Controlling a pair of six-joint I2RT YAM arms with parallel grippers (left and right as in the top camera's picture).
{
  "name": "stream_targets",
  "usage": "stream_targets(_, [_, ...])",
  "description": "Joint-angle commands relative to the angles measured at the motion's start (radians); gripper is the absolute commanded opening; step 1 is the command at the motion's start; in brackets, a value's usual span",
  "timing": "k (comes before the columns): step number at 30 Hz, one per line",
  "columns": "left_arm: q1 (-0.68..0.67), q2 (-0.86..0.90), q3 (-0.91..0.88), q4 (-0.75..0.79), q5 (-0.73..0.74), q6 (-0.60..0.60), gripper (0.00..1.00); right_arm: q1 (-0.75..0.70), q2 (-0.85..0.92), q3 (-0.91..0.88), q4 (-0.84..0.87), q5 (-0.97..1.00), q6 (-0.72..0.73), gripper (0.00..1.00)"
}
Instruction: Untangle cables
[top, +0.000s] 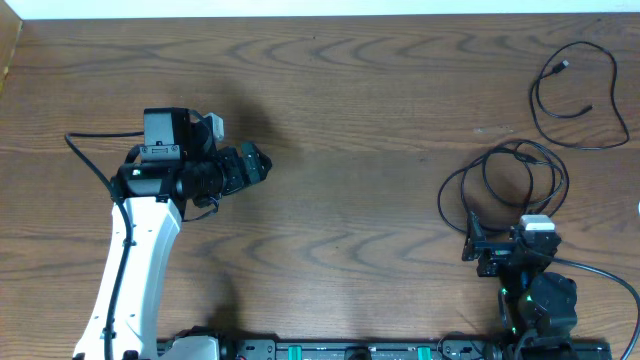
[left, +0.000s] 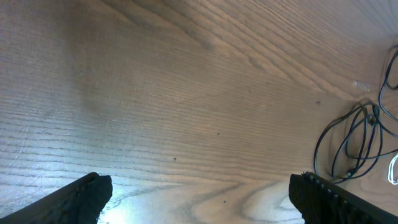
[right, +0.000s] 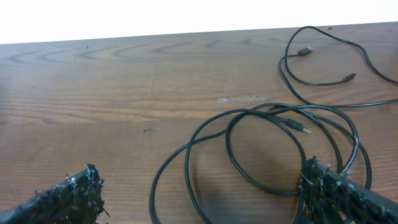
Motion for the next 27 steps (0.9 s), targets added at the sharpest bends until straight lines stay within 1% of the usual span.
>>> stream_targets(1, [0.003, -0.011, 0.005, -0.003, -0.009, 0.002, 0.97, 0.003, -0.003, -0.008, 0.000, 0.011, 0.012, 0.99])
stream_targets(7, [0.003, -0.023, 0.005, -0.003, -0.010, 0.002, 0.97, 0.003, -0.003, -0.008, 0.000, 0.011, 0.012, 0.99])
stream_targets(12, [0.002, -0.105, 0.005, -0.003, -0.009, 0.002, 0.97, 0.003, -0.003, -0.008, 0.000, 0.011, 0.012, 0.99])
stream_targets(20, [0.002, -0.368, 0.005, -0.003, -0.010, 0.002, 0.97, 0.003, -0.003, -0.008, 0.000, 0.011, 0.012, 0.99])
stream_targets(27, [0.002, -0.633, 0.005, -0.003, -0.010, 0.002, 0.97, 0.003, -0.003, -0.008, 0.000, 0.011, 0.012, 0.99])
